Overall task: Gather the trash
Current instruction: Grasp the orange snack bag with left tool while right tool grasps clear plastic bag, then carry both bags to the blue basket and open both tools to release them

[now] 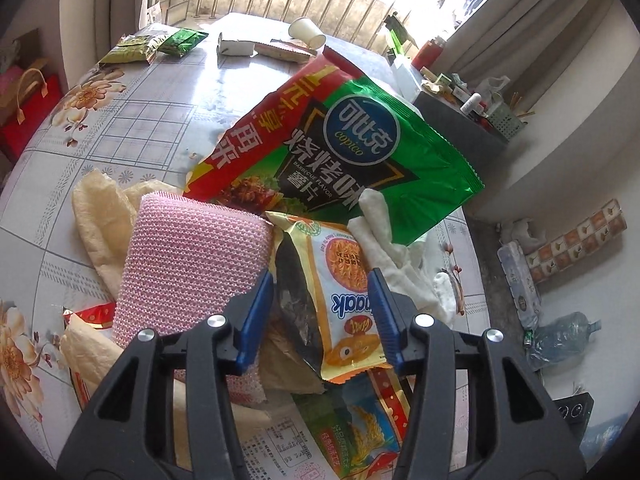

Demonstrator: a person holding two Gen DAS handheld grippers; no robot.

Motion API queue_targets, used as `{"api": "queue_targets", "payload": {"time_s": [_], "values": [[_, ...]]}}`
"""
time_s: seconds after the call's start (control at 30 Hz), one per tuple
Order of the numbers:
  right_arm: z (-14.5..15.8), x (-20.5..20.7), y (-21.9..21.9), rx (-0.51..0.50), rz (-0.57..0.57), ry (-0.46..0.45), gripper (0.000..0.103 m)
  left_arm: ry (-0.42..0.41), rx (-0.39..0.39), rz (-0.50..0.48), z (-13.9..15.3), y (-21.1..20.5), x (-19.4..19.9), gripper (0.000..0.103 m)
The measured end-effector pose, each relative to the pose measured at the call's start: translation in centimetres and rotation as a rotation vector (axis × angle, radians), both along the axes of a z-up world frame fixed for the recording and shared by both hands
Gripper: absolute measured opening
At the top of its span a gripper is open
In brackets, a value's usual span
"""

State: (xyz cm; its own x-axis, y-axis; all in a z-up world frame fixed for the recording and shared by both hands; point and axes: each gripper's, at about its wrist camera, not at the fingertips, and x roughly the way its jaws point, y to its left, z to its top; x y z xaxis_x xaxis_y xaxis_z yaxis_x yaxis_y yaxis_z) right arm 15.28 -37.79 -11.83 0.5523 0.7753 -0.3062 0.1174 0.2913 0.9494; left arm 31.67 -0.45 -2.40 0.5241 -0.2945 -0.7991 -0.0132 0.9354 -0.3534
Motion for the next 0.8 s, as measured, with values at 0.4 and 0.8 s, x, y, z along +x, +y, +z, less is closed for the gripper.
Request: {"api": "queue_targets", "payload": {"time_s": [0.4, 0.8], "values": [[0.5, -1.1, -0.6, 0.001, -0.021, -0.01, 0.005, 0.029, 0.002, -0.002, -0.6, -0.7, 0.7, 0.004], [2.2, -2.5, -0.7, -0.016, -0.043, -0.047, 0.005, -0.105, 0.03, -0.031, 4.2, 0.5, -4.4, 0.0]]}}
